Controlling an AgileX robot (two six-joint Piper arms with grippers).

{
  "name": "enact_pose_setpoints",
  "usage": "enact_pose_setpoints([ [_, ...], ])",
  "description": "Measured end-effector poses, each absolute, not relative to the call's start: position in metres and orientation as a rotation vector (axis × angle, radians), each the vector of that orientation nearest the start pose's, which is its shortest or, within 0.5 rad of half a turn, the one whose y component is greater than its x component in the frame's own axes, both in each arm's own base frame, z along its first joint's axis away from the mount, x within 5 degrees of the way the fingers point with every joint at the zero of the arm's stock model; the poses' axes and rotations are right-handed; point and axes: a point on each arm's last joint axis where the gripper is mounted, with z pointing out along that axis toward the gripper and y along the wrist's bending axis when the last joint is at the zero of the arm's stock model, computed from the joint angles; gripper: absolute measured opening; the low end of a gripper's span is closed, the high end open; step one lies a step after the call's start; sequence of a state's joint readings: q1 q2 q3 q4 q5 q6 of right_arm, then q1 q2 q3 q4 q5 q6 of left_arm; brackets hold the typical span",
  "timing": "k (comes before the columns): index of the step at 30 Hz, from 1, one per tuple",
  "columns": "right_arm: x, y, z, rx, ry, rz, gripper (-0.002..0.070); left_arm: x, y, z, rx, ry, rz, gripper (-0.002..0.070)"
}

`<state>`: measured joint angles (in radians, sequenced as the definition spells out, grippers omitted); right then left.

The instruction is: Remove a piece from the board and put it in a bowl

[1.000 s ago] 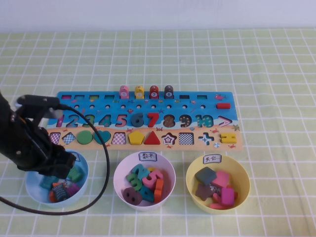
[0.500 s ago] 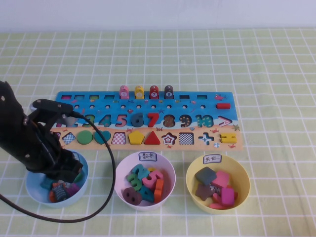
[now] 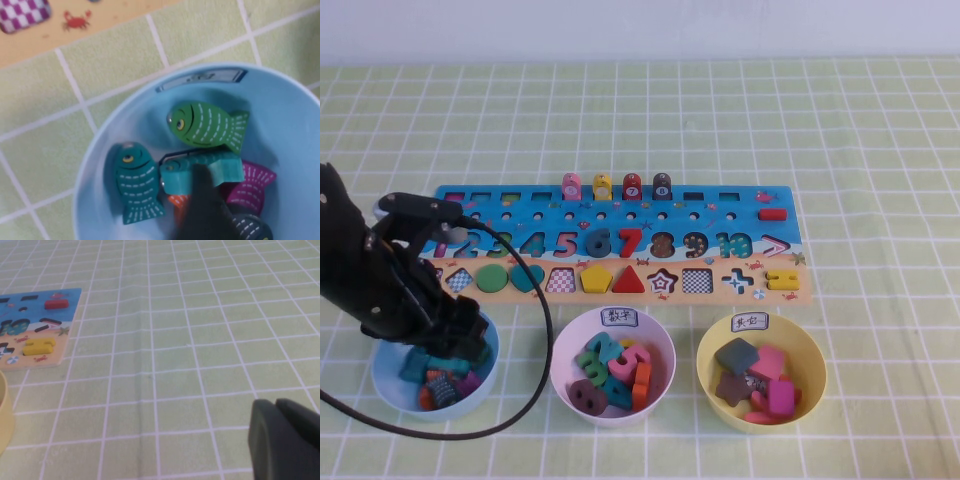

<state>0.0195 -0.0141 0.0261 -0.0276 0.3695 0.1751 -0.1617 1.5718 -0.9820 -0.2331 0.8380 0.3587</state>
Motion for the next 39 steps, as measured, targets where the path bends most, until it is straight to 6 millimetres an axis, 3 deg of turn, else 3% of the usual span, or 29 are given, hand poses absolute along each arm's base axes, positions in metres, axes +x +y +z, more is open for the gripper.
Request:
enact_pose_setpoints([
  [5,0.053,0.000,0.172,0.128,1.862,0.107,-0.0017,0.275,-0.060,0.240,0.580,2.737,-0.221,0.0102],
  [8,0.053,0.000,0.172,0.128,1.862,0.107,-0.0017,0.258,-0.057,0.260,0.579,2.639,-0.201,0.0029],
  [10,0.053,0.000,0.172,0.128,1.862,0.107,-0.0017,0.242,-0.054,0.274,0.568,2.565,-0.187,0.0013],
  [18,0.053,0.000,0.172,0.128,1.862,0.107,-0.0017,0.148,-0.042,0.314,0.479,2.237,-0.224,-0.0001],
  [24,0.053,0.000,0.172,0.128,1.862,0.107,-0.0017,0.093,-0.036,0.329,0.456,2.046,-0.243,-0.0001],
  [31,0.053,0.000,0.172,0.128,1.862,0.107,-0.0017,0.066,-0.033,0.315,0.465,2.109,-0.275,-0.0001],
  [39,0.053,0.000,0.172,0.128,1.862,0.107,-0.0017,0.063,-0.030,0.307,0.492,2.192,-0.239,-0.0001],
])
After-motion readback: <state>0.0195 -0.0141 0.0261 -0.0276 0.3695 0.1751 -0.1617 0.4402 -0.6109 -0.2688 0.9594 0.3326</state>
